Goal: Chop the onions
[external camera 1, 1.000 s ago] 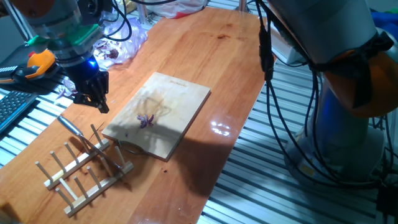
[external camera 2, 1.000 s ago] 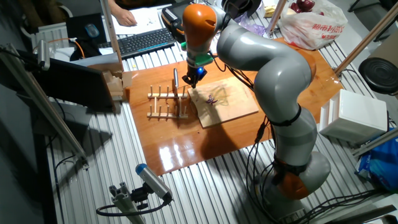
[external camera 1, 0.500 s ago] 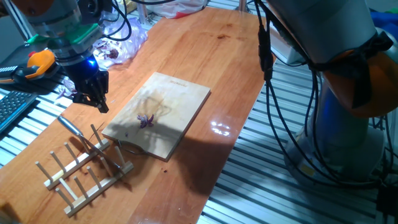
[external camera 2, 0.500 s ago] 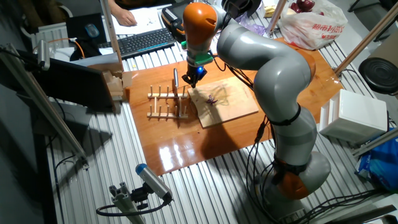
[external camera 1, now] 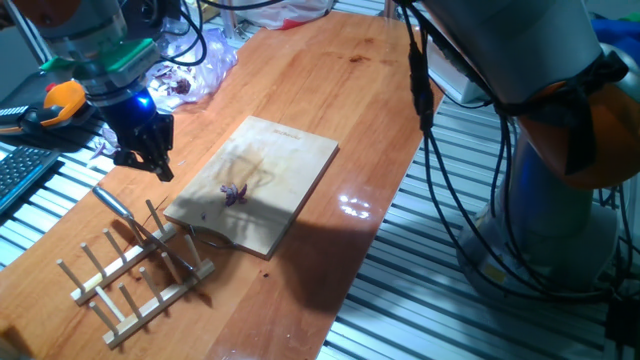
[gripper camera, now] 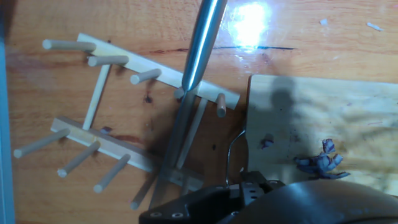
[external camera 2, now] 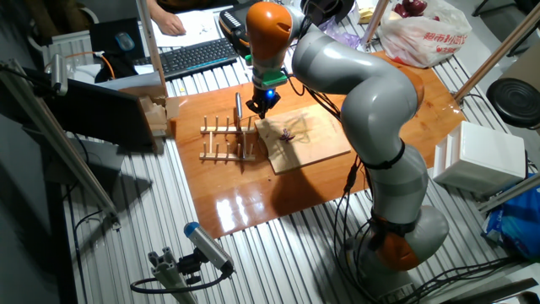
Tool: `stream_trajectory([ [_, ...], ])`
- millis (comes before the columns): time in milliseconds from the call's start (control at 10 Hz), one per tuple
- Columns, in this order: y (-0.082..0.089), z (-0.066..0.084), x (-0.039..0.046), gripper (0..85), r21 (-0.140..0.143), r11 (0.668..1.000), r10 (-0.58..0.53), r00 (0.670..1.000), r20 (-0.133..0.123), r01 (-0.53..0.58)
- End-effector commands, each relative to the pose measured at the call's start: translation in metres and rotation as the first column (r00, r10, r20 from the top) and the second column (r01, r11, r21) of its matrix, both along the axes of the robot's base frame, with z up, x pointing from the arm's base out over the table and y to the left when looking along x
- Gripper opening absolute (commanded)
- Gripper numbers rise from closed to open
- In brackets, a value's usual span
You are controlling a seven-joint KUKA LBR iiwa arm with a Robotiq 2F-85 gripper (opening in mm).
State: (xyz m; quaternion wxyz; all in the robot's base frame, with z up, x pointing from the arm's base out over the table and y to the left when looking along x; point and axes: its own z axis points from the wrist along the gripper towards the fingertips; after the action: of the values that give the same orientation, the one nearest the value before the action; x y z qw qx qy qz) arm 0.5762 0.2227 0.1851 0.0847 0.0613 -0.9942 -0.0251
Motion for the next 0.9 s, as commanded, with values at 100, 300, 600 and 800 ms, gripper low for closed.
stream_trajectory([
  [100, 0.0026, -0.0013, 0.0012, 0.0, 0.004, 1.000, 0.007, 1.000, -0.016, -0.007],
  [300, 0.0028, -0.0014, 0.0013, 0.0, 0.004, 1.000, 0.012, 1.000, -0.017, -0.012],
  [600, 0.0024, -0.0019, 0.0018, 0.0, 0.007, 1.000, 0.015, 1.000, -0.018, -0.015],
  [800, 0.0020, -0.0018, 0.0015, 0.0, 0.007, 1.000, 0.015, 1.000, -0.018, -0.015],
])
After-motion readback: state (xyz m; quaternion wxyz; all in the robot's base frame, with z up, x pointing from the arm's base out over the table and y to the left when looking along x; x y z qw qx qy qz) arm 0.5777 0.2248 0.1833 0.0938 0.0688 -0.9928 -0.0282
